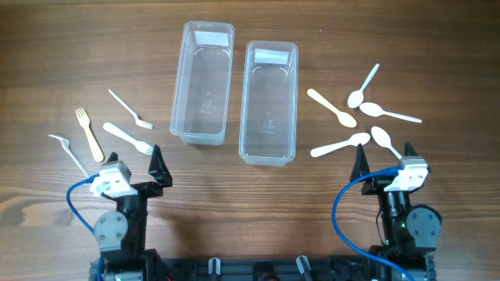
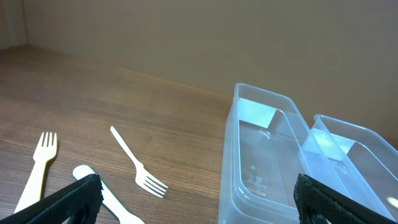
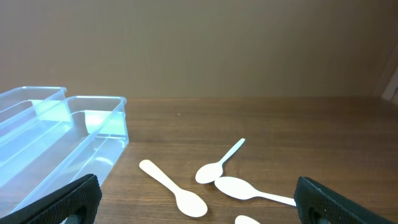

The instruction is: Pack container

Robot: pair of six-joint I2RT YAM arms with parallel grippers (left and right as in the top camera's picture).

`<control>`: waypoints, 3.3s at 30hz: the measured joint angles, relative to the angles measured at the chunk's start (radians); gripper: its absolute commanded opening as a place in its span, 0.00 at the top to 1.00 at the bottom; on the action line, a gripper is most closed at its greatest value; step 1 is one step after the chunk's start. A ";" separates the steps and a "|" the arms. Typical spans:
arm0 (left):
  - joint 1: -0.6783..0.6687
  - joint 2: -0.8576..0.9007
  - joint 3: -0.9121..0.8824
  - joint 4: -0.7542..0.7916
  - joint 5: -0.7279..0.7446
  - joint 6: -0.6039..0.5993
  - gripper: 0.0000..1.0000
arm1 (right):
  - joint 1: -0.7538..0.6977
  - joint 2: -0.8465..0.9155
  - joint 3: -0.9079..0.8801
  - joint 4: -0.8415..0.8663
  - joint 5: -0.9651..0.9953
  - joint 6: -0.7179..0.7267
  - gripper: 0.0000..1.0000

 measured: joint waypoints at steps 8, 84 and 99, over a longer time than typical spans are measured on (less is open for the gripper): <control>0.000 0.000 0.000 0.000 0.000 0.000 0.00 | 0.000 0.000 0.000 0.000 -0.013 0.032 0.00; 0.000 0.000 -0.001 0.001 0.000 0.000 0.00 | 0.101 1.814 0.996 -0.671 -0.011 0.996 0.96; 0.000 0.000 -0.001 0.001 0.000 0.000 0.00 | 0.187 1.379 0.973 -0.732 0.105 0.786 0.96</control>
